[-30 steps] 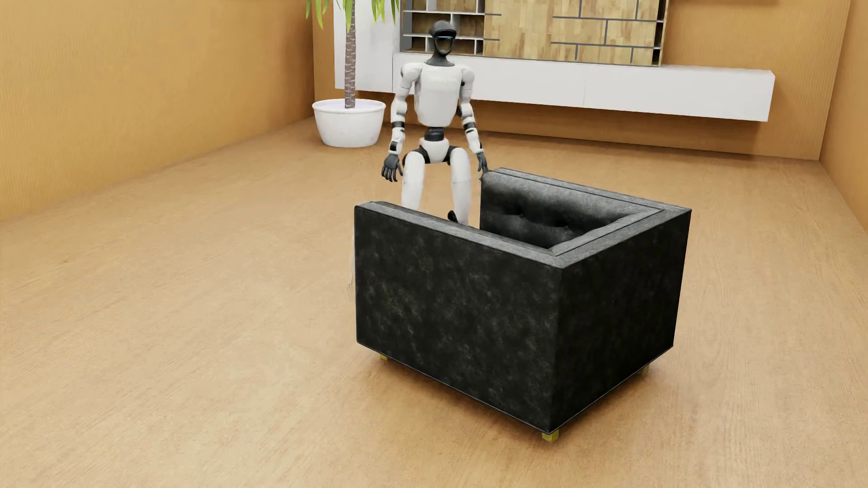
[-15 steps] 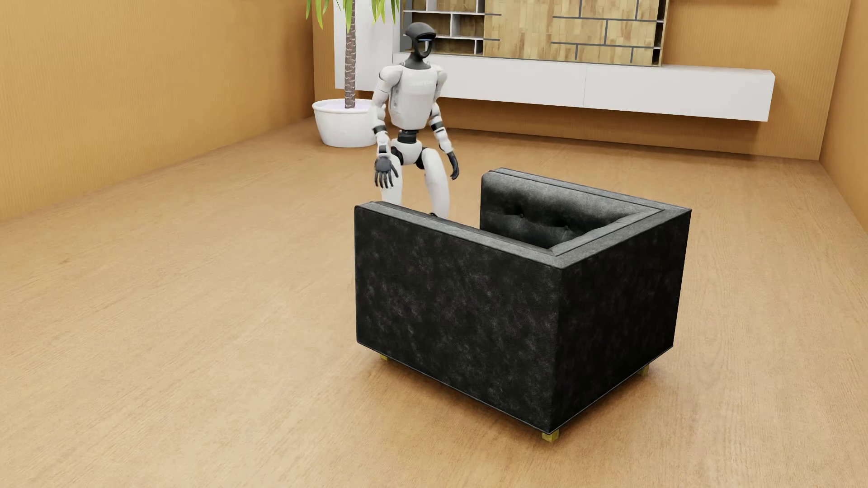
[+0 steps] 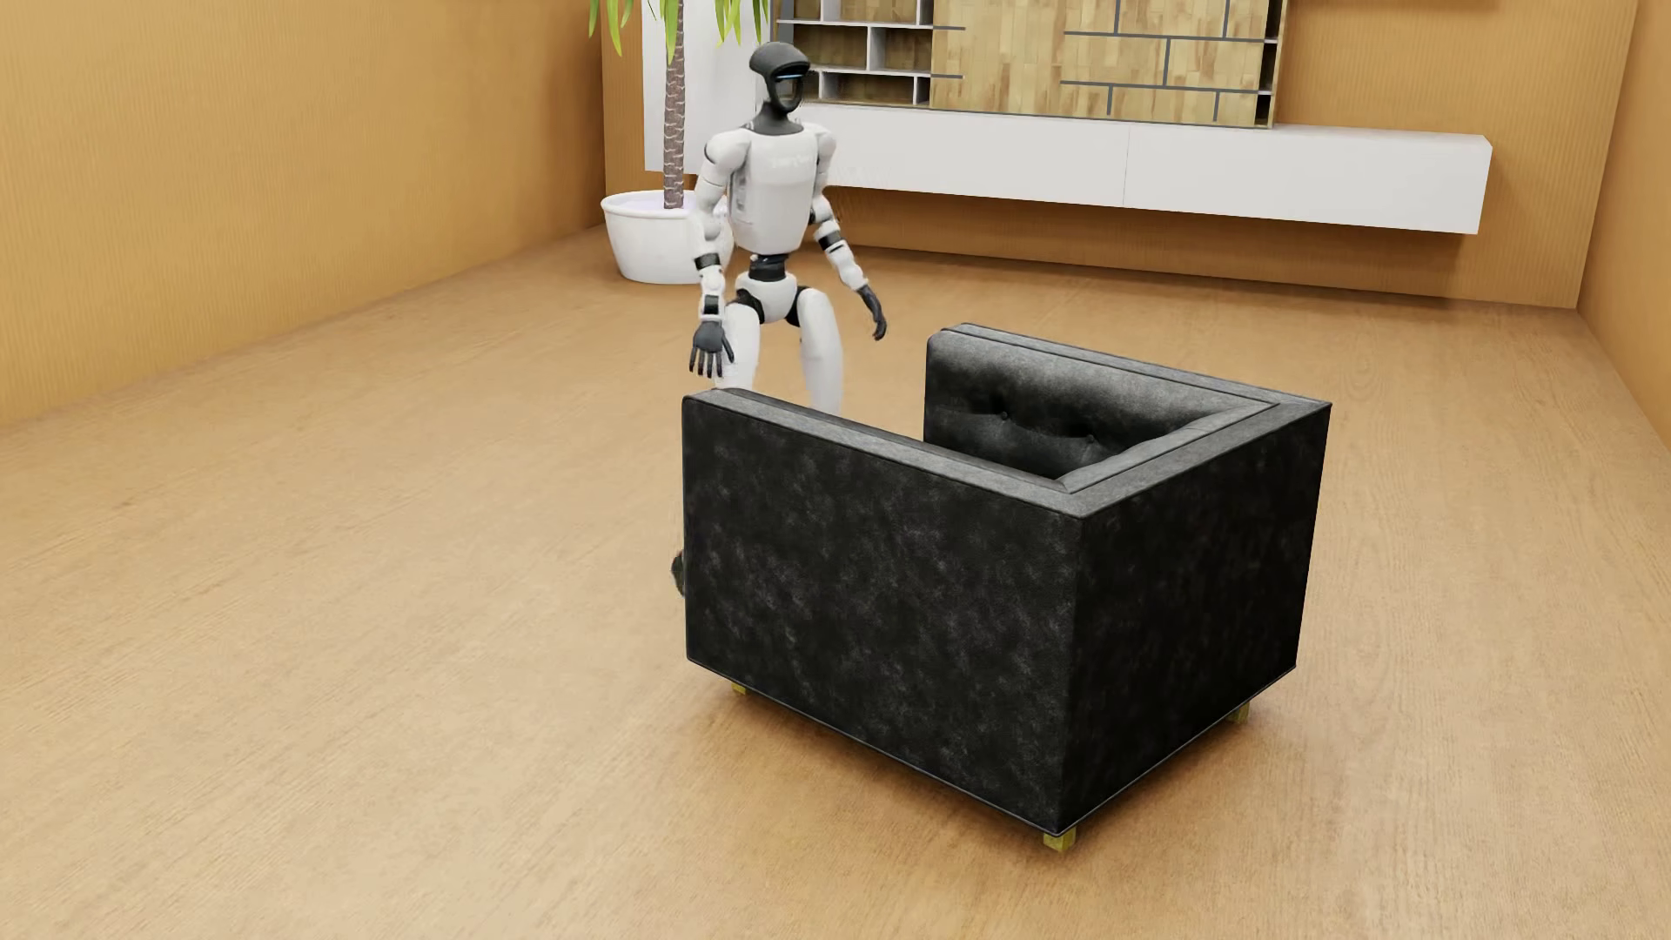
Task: Walk to the armchair
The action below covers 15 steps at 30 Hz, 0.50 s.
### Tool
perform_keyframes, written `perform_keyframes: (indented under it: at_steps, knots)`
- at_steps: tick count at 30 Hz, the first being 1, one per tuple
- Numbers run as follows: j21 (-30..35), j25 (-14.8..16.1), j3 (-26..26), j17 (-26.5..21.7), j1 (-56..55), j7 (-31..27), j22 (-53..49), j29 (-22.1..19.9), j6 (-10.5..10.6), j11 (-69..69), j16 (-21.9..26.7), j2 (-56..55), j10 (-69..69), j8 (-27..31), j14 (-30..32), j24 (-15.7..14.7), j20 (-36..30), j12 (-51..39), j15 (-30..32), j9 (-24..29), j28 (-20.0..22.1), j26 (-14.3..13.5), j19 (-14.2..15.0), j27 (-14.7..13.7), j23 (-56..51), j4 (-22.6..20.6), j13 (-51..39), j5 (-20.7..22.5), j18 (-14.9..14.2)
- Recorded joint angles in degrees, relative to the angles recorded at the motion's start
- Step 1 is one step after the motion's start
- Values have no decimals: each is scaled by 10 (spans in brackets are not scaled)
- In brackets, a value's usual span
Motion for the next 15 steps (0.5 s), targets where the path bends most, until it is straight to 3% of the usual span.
perform_keyframes:
  at_steps: [1, 3, 6, 8, 9, 11, 12, 13, 15]
  knots:
    - [5, 4, 0, 1, 4, -7, 1, 8, -1, -24, 2, 18, 0, 13, 0, 0, 1, 4, 16, -1, -2, 0, 47, 0, 14, 8, 2, 8, -10]
    - [11, 12, 1, 10, 7, -21, 8, 6, -5, -36, 8, 49, 10, -9, 2, 3, 2, 9, -28, -3, -6, 10, 88, 3, 26, 35, 2, 24, -33]
    - [24, 22, 1, 26, -10, -42, 20, -32, 2, -24, 14, 66, 47, -41, 19, -1, 17, 22, -72, -2, -9, 29, 52, -6, 27, 100, -12, 81, -48]
    - [47, 25, 3, 28, -26, -49, 30, -42, 10, -26, 0, 76, 74, -57, 47, 8, 17, 24, -89, -1, -21, 43, 33, -12, 22, 140, -31, 122, -33]
    - [56, 28, 4, 26, -34, -45, 32, -44, 14, -33, -5, 83, 83, -66, 61, 16, 16, 25, -92, -1, -30, 46, 23, -14, 20, 159, -44, 141, -9]
    - [63, 41, 6, 23, -44, 25, 39, -56, 21, -50, -17, 97, 99, -84, 93, 26, 21, 24, -95, -1, -34, 49, 7, -12, 15, 198, -64, 167, 57]
    - [65, 48, 8, 21, -48, 50, 40, -64, 24, -51, -19, 99, 109, -89, 87, 27, 28, 27, -99, -2, -32, 47, 1, -11, 16, 202, -75, 176, 72]
    - [68, 55, 11, 16, -58, 37, 41, -70, 25, -46, -23, 99, 127, -92, 70, 30, 34, 26, -103, -2, -26, 46, -5, -11, 17, 186, -84, 180, 44]
    - [77, 64, 16, 3, -79, -23, 42, -72, 23, -35, -28, 97, 159, -98, 24, 36, 40, 22, -113, -2, -20, 44, -14, -13, 15, 122, -95, 182, -48]
